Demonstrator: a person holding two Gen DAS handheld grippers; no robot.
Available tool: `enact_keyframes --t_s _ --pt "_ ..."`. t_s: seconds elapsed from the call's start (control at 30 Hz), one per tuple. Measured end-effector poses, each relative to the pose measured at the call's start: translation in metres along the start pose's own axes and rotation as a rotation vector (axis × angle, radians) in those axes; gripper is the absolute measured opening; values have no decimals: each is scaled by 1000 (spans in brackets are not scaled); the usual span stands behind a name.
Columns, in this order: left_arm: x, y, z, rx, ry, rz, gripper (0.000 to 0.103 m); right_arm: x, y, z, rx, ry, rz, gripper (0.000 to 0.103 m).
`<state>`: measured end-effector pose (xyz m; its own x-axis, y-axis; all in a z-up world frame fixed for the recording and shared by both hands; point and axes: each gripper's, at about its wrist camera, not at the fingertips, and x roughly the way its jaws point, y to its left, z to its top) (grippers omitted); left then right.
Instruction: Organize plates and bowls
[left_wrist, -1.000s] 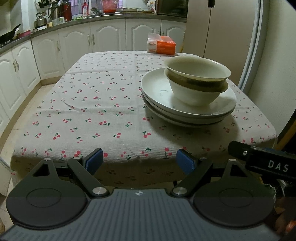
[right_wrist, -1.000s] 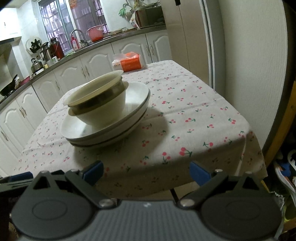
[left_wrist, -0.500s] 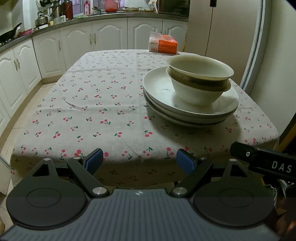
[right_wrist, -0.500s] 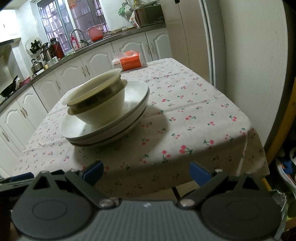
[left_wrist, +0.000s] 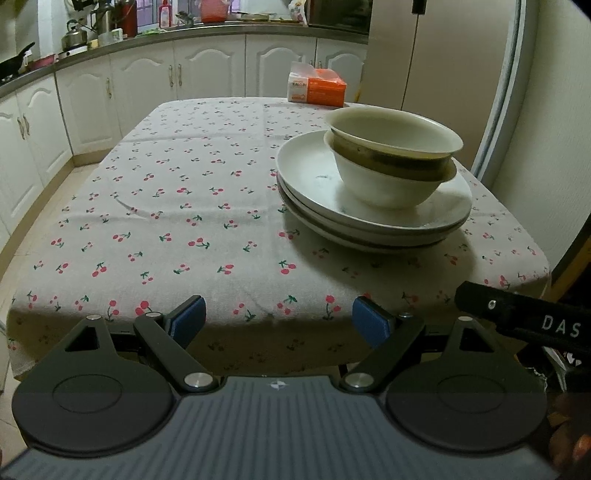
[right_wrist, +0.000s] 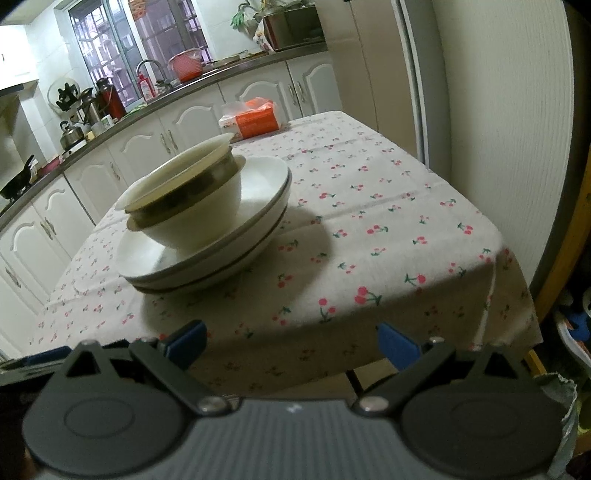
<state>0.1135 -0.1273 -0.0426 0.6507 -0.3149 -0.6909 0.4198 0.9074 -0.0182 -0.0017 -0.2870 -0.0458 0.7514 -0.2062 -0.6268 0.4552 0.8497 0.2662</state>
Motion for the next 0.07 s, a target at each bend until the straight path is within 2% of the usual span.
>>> enact_keyframes --t_s 0.07 --pt "-3 5 4 -10 -21 21 103 -2 2 4 -2 -16 7 99"
